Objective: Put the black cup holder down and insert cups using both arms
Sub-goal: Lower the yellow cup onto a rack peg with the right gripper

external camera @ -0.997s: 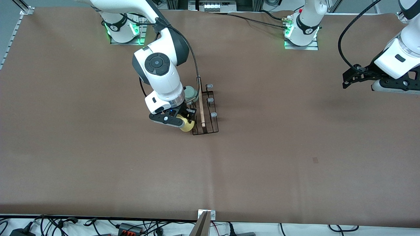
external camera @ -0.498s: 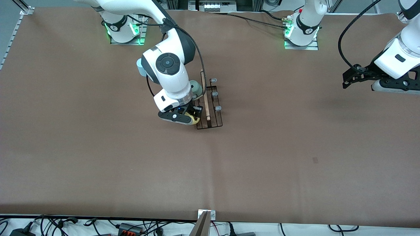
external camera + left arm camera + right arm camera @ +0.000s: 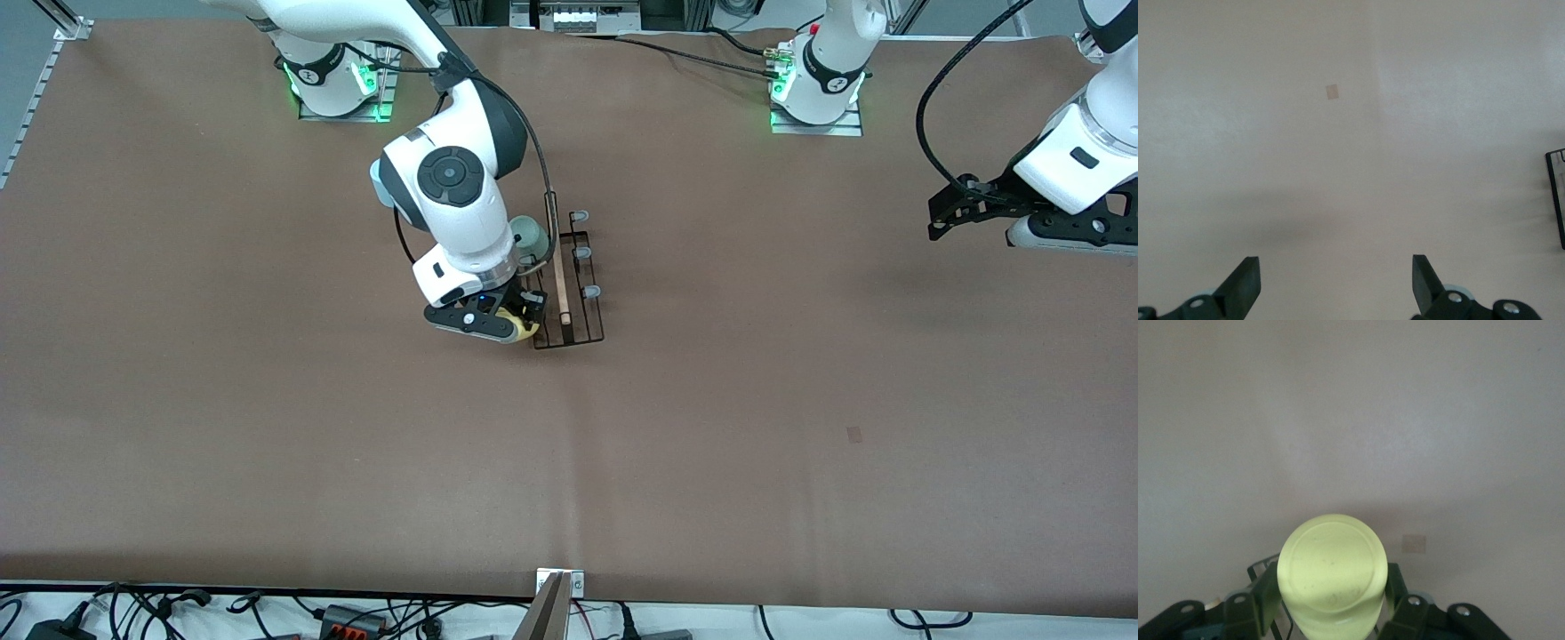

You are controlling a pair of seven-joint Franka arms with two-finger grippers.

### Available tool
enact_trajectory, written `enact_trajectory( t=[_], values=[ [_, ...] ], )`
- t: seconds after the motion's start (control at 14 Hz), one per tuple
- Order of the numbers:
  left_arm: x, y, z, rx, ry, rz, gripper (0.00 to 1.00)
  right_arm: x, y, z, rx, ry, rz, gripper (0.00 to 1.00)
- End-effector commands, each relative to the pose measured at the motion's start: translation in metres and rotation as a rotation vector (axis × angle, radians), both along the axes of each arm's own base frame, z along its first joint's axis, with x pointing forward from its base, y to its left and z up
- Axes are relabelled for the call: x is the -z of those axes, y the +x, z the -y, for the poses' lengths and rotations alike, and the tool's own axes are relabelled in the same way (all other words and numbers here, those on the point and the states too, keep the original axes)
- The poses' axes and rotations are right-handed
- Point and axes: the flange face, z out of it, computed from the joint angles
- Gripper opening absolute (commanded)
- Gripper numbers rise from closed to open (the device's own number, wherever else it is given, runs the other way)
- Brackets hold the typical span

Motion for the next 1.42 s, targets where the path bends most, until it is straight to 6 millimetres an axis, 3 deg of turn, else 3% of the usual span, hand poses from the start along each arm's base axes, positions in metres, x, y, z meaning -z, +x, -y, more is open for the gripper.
enact_trajectory(
  t=[0.0, 0.21, 1.14, 1.35],
  values=[
    [-0.004, 0.004, 0.001, 0.002, -0.003, -0.002, 1.00, -0.034, 0.001, 0.008, 0.032, 0.040, 0.007, 0.23],
    [-0.005, 0.004, 0.000, 0.002, -0.003, -0.001, 1.00, -0.059, -0.001, 0.013, 0.045, 0.072, 0.020, 0.20],
    [-0.004, 0.003, -0.004, -0.003, -0.003, -0.007, 1.00, -0.062, -0.023, 0.020, 0.010, -0.025, 0.094, 0.16],
    [-0.004, 0.003, -0.004, -0.003, -0.003, -0.007, 1.00, -0.067, -0.024, 0.009, 0.050, -0.013, 0.188, 0.16]
  ],
)
